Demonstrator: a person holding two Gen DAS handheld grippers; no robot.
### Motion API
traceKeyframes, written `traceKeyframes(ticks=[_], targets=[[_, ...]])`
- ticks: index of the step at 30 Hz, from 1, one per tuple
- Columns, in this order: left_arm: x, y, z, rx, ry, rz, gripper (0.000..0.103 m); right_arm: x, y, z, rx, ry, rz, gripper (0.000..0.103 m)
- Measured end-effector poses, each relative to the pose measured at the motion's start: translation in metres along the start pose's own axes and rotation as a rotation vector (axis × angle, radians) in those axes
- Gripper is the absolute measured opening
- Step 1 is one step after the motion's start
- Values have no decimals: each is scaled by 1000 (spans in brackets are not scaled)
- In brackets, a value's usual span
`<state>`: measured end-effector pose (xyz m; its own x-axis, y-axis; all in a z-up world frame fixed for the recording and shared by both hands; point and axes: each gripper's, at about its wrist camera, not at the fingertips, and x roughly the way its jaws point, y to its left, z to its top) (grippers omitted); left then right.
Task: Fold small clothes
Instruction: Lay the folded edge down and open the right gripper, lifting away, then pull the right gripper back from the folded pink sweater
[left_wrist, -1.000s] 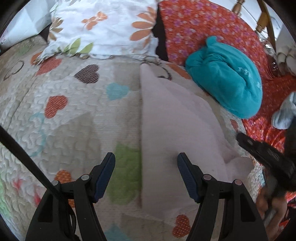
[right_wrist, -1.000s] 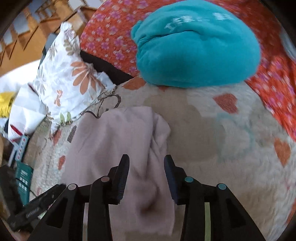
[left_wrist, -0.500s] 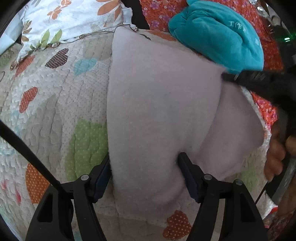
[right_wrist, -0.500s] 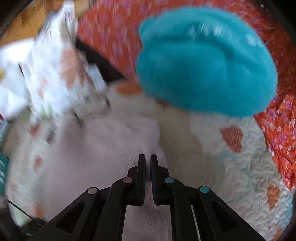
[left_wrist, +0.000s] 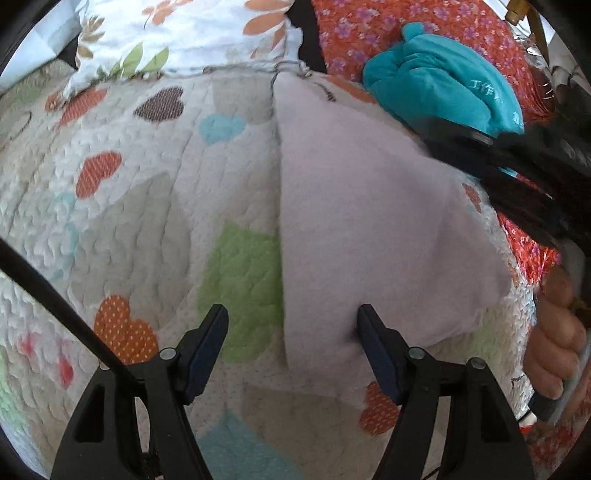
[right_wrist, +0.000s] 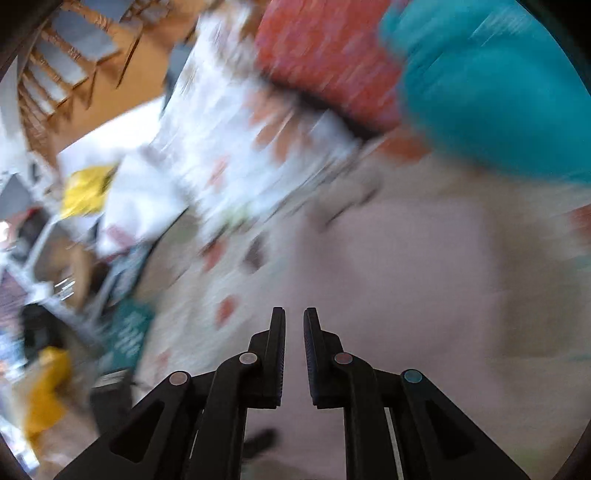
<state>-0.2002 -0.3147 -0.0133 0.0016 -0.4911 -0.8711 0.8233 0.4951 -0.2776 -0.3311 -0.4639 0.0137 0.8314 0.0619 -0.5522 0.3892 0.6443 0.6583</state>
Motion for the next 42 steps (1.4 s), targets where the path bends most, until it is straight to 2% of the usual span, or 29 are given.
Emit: traceKeyframes(ticks=[3,4,5,7,8,10,11,12,13,15,18,20,22,23,25,28,30,34,37,42], targets=[[10,3,2,-8,3,-15,72,71,-12,14,32,145,26,9],[11,2,2,-5,-6,-13,72,91,-19,20,51,166,-13,2],[12,2,3,0,-13,-11,72,113,-29,32,85,175,-39,0],[15,0,4,10,-13,-7,72,134,-40,56,139,156,-4,0],[15,-1,5,18,-8,-10,72,140,-42,67,146,136,-49,0],[15,-2,5,35,-2,-15,72,153,-46,89,139,114,-205,0],[14,-2,6,45,3,-20,72,155,-46,96,142,109,-225,0],[10,0,7,49,6,-31,72,152,-44,102,145,93,-262,0],[6,2,8,43,6,-48,72,146,-40,106,137,70,-284,6],[-8,6,9,22,0,-111,72,114,-25,107,100,1,-286,9],[-28,11,8,11,-46,-144,72,57,-4,80,54,-30,-254,10],[-36,14,10,13,-86,-96,72,23,5,55,8,-22,-282,10],[-31,17,11,13,-95,-15,72,-9,0,24,0,-25,-291,10],[-26,18,10,10,-91,15,72,-26,-8,5,24,-21,-283,10],[-14,22,4,-2,-61,50,72,-50,-31,-35,109,6,-298,19],[2,25,1,-9,-38,93,72,-74,-71,-83,211,24,-432,21],[-1,25,-6,-21,-48,102,72,-94,-90,-106,266,-7,-473,22],[-20,21,-18,-6,-94,118,72,-123,-99,-125,284,-54,-506,25],[-37,17,-35,-9,-126,131,72,-135,-76,-128,172,-89,-549,33],[-52,9,-78,31,-162,191,72,-125,-39,-135,51,-91,-548,33]])
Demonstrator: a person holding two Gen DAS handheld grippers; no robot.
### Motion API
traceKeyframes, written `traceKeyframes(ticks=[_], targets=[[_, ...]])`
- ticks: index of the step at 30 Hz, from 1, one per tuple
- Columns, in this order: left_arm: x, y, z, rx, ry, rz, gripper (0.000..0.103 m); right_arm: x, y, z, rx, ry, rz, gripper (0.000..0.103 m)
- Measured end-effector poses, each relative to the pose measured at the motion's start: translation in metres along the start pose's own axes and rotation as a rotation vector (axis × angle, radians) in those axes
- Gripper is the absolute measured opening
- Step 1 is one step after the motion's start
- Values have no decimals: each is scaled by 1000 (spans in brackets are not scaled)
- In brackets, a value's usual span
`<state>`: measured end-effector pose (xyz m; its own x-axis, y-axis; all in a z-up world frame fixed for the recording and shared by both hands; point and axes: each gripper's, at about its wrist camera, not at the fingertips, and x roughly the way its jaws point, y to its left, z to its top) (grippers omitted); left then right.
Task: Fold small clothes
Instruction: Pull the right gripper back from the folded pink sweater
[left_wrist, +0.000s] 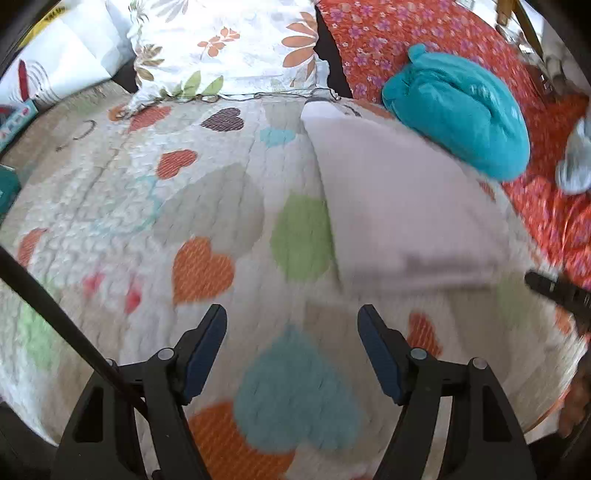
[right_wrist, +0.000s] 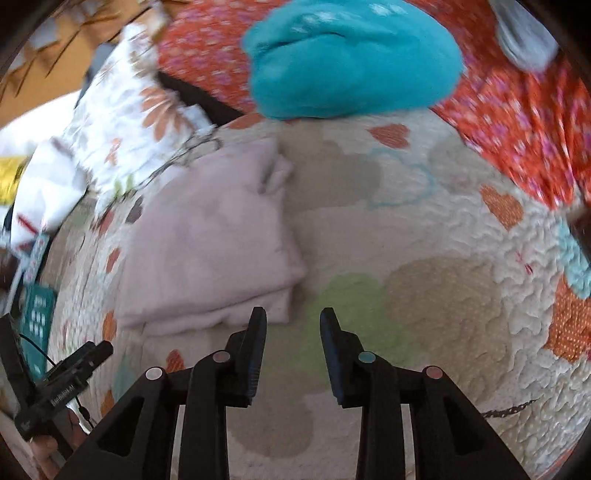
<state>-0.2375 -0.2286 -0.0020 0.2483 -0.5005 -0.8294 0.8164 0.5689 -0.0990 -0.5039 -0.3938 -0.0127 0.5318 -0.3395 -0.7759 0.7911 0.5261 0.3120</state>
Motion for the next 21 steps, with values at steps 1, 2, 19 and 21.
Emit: traceKeyframes(ticks=[1,2,19,21], targets=[[-1,1,-6,7,-1,11,72,1,9,-4,-29,2,-13,33],[-1,2,-15,13,3,25,72,1,17,-10,-65,5,-35,33],[21,18,-49,-29,60,92,103,34,55,-70,-234,63,-234,55],[21,19,-51,-38,49,89,103,35,55,-69,-222,64,-240,58]])
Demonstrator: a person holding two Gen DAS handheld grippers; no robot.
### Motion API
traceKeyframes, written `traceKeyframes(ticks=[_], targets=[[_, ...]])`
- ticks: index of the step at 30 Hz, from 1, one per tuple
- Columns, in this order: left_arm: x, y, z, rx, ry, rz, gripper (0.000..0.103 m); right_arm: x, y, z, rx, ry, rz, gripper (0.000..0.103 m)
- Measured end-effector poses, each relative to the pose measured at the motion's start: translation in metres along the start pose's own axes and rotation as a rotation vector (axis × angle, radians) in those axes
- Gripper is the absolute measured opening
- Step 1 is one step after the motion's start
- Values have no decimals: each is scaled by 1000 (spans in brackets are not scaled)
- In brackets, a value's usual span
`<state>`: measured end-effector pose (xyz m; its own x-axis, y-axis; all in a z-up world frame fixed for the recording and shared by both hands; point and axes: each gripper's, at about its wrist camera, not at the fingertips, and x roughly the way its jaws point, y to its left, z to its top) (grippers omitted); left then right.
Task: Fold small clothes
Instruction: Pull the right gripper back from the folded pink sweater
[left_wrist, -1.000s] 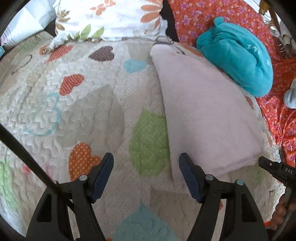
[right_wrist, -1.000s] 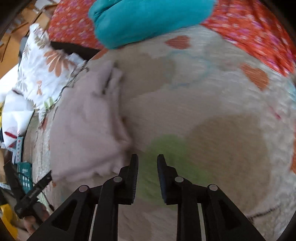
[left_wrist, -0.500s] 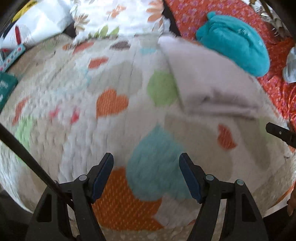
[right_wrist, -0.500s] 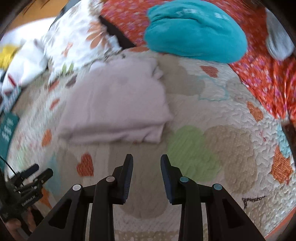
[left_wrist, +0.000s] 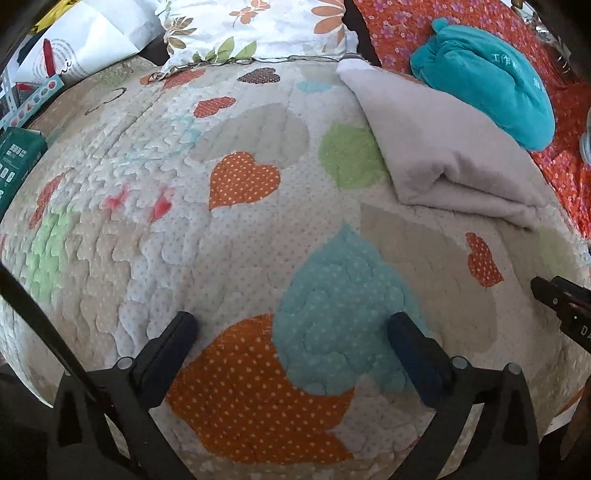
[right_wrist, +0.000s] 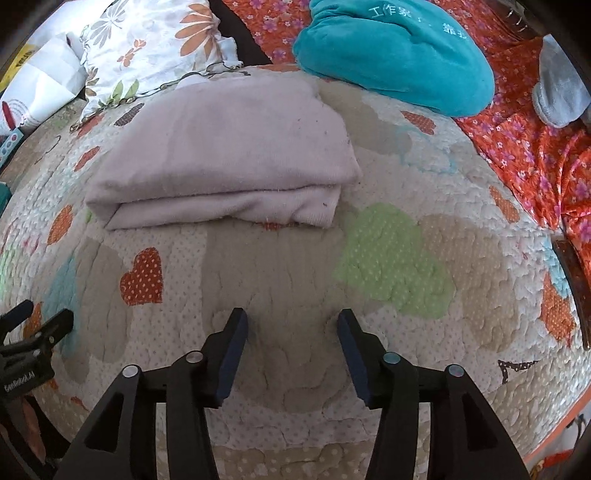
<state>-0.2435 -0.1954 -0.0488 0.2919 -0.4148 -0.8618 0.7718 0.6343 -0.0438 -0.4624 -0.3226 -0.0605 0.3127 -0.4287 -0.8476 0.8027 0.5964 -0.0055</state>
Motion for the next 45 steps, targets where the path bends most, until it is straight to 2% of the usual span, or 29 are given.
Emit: traceKeyframes(ticks=[4,8,14,18,26,39,45], targets=[[-1,-2,-3,-14,-9,5,103,3,0,3,23,1,11,69],[-2,-1,-5,-15,-29,-4,103,7,7,4,0,-12,-16,73],[-9,-2,1,-6,4,-8,103,-5,3,11,44,-80,7,73],[-23,-4,5,-2,-44,-26,103,-16,-2,20,80,-132,16,73],[-43,-15,6,65,-116,-36,103,-16,14,23,20,-149,2,73],[-31,-4,9,22,-65,-27,103,-15,23,22,-20,-162,-20,73],[-30,-2,9,18,-66,-25,103,-15,21,22,-18,-170,-27,73]])
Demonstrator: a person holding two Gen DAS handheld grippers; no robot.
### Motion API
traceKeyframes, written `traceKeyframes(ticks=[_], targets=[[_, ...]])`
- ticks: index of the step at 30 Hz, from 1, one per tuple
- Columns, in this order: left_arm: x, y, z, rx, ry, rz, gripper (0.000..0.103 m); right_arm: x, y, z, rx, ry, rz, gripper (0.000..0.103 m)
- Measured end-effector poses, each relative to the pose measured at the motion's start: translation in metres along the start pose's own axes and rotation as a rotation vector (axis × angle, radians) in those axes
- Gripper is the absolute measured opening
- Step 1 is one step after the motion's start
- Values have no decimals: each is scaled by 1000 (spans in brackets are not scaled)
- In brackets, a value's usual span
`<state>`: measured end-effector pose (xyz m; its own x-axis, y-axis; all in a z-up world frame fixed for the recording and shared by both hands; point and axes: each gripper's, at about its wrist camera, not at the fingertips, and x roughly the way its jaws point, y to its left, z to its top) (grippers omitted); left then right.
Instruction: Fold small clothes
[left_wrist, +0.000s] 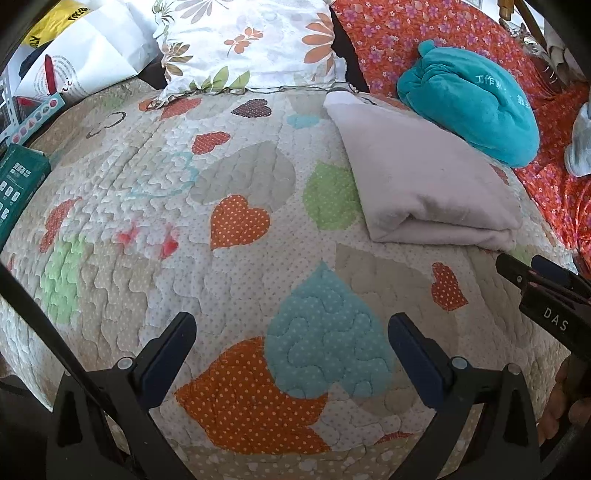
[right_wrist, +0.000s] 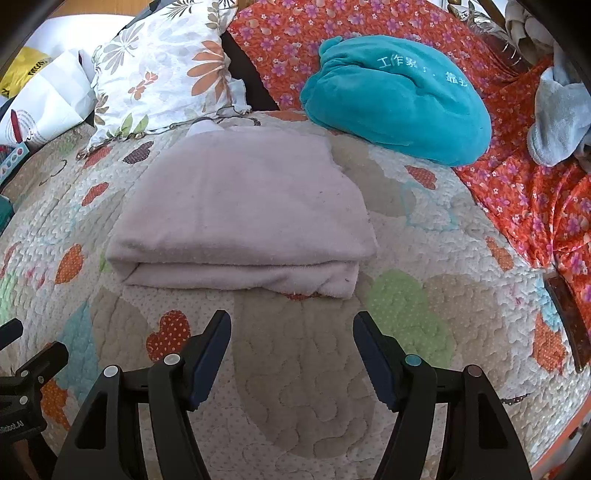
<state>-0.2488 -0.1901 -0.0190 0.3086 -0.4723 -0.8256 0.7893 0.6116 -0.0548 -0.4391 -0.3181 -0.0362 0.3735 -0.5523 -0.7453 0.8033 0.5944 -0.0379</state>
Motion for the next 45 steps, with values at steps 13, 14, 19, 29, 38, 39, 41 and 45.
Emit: traceKeyframes(ticks=[13,14,19,29,38,39,41,45], targets=[[9,3,-1,-12,41,-3,103,1,4,-2,-29,-3,-7,73],[11,4,-1,-13,46,-2,103,2,5,-2,-35,-3,-9,73],[21,7,-3,-16,88,10,103,0,2,-1,-28,-22,-21,73],[36,8,-9,-21,126,26,103,25,10,74,31,-47,124,52],[36,10,-10,-19,138,12,103,25,12,41,48,84,16,52],[36,9,-10,-21,137,17,103,15,19,48,39,25,68,52],[36,8,-10,-21,135,22,103,3,36,68,-2,-72,175,52],[36,9,-10,-20,133,19,103,25,64,83,-16,-22,318,53]])
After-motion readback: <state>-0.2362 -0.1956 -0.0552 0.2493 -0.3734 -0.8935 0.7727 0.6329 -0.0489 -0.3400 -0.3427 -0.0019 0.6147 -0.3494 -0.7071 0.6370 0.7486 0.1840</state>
